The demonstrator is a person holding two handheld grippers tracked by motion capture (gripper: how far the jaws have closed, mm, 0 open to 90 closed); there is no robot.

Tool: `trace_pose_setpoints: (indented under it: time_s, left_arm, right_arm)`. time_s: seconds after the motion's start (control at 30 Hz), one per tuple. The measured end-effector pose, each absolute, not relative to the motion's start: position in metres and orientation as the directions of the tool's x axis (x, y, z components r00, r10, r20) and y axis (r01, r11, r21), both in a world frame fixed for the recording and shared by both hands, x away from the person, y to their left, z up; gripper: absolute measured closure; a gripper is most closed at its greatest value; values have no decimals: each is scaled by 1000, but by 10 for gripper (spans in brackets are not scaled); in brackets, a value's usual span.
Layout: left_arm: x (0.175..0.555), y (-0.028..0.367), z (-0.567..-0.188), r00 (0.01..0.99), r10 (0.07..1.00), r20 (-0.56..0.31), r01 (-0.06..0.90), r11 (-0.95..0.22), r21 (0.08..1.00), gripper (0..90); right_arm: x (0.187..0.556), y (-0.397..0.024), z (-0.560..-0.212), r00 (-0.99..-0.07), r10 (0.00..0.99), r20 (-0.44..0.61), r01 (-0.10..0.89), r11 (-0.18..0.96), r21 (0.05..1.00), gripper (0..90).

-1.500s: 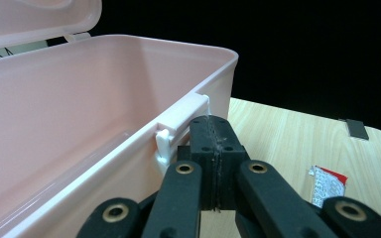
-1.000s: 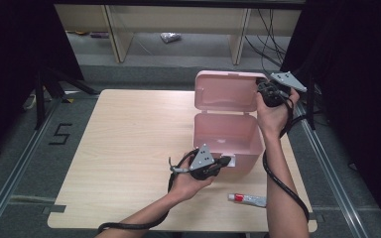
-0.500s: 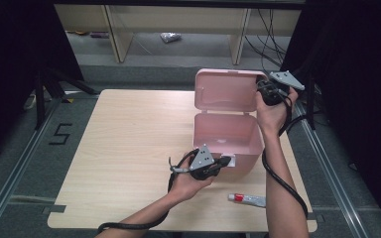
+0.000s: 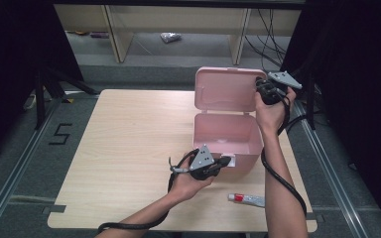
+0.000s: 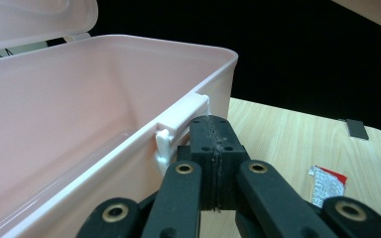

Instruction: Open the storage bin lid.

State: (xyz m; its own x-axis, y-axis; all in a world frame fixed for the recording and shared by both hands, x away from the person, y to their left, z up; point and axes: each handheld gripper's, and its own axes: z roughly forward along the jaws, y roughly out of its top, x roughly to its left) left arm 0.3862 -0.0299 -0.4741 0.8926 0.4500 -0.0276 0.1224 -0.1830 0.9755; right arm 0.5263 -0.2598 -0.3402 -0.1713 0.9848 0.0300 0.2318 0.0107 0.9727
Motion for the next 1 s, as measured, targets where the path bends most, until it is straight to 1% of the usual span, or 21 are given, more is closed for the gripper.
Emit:
trace_pose_setpoints:
  time_s: [0.1,0.4,0.47,0.5,0.6,0.73,0.8,0.83,0.87,0.93,1.0]
  left_arm:
    - [386,-30,-474,893,449,-22,117,-185,976,891]
    - [387,-30,-474,893,449,-24,117,-181,976,891]
    - [387,-30,-474,893,449,-24,117,-181,976,891]
    - [386,-30,-474,893,449,-23,119,-186,975,891]
    - [387,-30,-474,893,450,-24,117,-180,977,891]
    - [387,-30,-474,893,450,-23,118,-183,976,891]
    - [387,-30,-474,893,449,-24,118,-182,976,891]
    - [386,-30,-474,893,450,-23,119,-186,975,891]
    - [386,-30,-474,893,450,-23,119,-186,975,891]
    - [386,-30,-474,893,449,-23,120,-188,975,891]
    - [386,-30,-474,893,450,-23,119,-186,975,891]
  right_arm:
    - [527,-261,-343,-172,985,16,240,26,971,900]
    - [530,-261,-353,-166,986,26,279,22,960,900]
    - [531,-261,-354,-174,984,23,272,25,962,900]
    - [531,-261,-354,-169,985,39,279,10,960,900]
    - [531,-261,-355,-172,985,22,272,26,962,900]
    - [529,-261,-356,-163,986,38,277,8,961,900]
    - [530,-261,-359,-170,985,15,276,33,961,900]
    - [529,-260,-360,-170,985,30,296,22,955,900]
    - [530,-261,-362,-174,985,16,290,36,956,900]
    - [531,-261,-366,-170,985,25,300,28,953,900]
    - [532,-261,-370,-176,984,13,317,44,947,900]
